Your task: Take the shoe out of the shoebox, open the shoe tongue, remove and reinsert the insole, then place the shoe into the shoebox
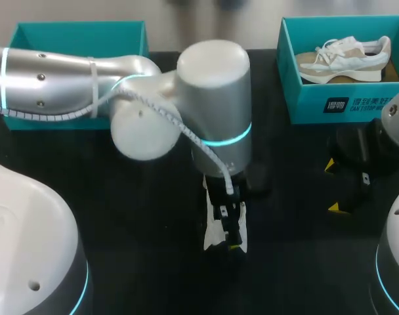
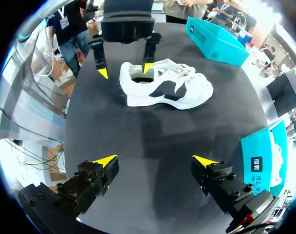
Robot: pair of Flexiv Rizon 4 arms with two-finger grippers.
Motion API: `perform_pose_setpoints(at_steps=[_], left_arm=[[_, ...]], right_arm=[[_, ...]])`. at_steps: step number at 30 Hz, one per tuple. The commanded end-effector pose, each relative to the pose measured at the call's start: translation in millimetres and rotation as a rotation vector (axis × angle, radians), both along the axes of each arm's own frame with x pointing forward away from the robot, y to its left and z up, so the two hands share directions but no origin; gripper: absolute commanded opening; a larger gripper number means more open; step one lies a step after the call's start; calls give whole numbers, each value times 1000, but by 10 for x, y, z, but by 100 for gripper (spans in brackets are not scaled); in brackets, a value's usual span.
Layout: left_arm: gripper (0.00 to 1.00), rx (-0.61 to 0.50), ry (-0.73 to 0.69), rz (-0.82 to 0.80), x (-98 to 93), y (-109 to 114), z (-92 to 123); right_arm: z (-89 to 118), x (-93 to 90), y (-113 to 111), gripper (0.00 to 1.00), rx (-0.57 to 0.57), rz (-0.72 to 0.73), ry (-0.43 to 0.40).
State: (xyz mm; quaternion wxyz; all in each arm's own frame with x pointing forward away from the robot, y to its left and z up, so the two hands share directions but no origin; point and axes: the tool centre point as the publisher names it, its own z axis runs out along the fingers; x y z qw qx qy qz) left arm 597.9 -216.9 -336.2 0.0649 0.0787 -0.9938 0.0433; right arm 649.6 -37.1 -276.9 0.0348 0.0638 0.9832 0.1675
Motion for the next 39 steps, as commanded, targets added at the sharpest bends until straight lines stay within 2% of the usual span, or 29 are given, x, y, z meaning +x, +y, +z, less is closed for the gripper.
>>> perform_pose_setpoints(at_steps=[1, 10, 21, 25, 27, 28, 31, 35, 39], left_arm=[[100, 0, -28, 4, -62, -12, -89], [100, 16, -63, -31, -14, -68, -352], [100, 28, -80, -121, 8, -158, -548], [85, 35, -80, -129, -8, -152, -582], [71, 39, -79, -135, -22, -142, -601], [60, 40, -79, -145, -26, -136, -607], [51, 42, -80, -160, -29, -115, -608], [50, 49, -93, -175, -41, -92, -590], [61, 52, -96, -181, -57, -68, -567]], right_arm=[[-3, -6, 8, 100, -3, -1, -1], [-3, -6, 8, 100, -3, -1, -1], [-3, -6, 8, 100, -3, -1, -1], [-3, -6, 8, 100, -3, -1, -1], [-3, -6, 8, 100, -3, -1, -1], [-3, -6, 8, 100, -3, -1, -1], [-3, -6, 8, 100, -3, -1, -1], [-3, -6, 8, 100, -3, -1, -1], [-3, -6, 8, 100, -3, -1, -1]])
